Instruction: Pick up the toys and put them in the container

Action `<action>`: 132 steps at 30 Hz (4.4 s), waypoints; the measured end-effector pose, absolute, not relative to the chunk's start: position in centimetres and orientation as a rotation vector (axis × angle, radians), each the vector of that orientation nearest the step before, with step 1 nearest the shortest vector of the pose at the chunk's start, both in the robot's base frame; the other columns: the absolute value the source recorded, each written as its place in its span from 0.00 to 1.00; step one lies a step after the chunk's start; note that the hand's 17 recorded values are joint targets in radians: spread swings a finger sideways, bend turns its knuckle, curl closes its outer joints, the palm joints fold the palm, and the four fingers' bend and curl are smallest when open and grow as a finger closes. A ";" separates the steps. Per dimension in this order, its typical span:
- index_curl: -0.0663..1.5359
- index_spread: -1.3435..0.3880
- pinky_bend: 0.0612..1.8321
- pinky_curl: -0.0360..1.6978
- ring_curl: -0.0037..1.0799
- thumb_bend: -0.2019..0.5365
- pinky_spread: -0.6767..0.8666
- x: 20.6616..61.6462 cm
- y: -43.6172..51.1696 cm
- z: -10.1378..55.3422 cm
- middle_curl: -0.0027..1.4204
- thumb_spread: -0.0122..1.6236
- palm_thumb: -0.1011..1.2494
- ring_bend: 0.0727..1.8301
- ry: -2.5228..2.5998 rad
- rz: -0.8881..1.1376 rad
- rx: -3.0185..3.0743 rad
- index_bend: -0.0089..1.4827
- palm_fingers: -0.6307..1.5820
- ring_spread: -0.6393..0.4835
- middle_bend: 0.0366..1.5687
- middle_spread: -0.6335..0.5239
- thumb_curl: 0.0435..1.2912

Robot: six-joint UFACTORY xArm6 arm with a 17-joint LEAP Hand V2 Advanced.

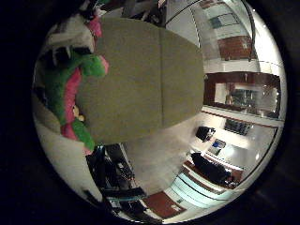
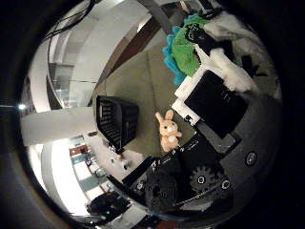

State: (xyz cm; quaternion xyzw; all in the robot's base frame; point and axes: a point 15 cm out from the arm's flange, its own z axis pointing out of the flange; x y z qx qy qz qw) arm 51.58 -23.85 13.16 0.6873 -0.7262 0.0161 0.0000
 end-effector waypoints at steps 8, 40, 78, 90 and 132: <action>0.49 0.65 0.76 0.40 0.56 0.25 0.31 47.7 -18.8 19.0 0.45 0.54 0.86 0.78 -2.234 0.126 2.241 0.77 0.82 0.41 0.85 0.44 0.59; 0.50 0.64 0.73 0.44 0.55 0.25 0.31 38.8 22.8 20.8 0.44 0.54 0.86 0.79 -1.734 0.060 2.757 0.76 0.83 0.41 0.85 0.44 0.61; 0.46 0.67 0.66 0.38 0.51 0.24 0.19 45.5 23.7 14.2 0.38 0.51 0.75 0.67 -1.750 0.110 2.783 0.34 0.61 0.39 0.55 0.58 0.51; 0.42 0.60 0.52 0.33 0.45 0.23 0.24 45.8 22.6 16.9 0.37 0.62 0.68 0.61 -1.735 0.139 2.812 0.21 0.57 0.42 0.57 0.60 0.41; 0.29 0.59 0.44 0.08 0.22 0.24 0.71 37.9 -11.7 0.4 0.24 0.68 0.52 0.26 -2.073 -0.132 2.317 0.16 0.37 0.72 0.18 0.59 0.25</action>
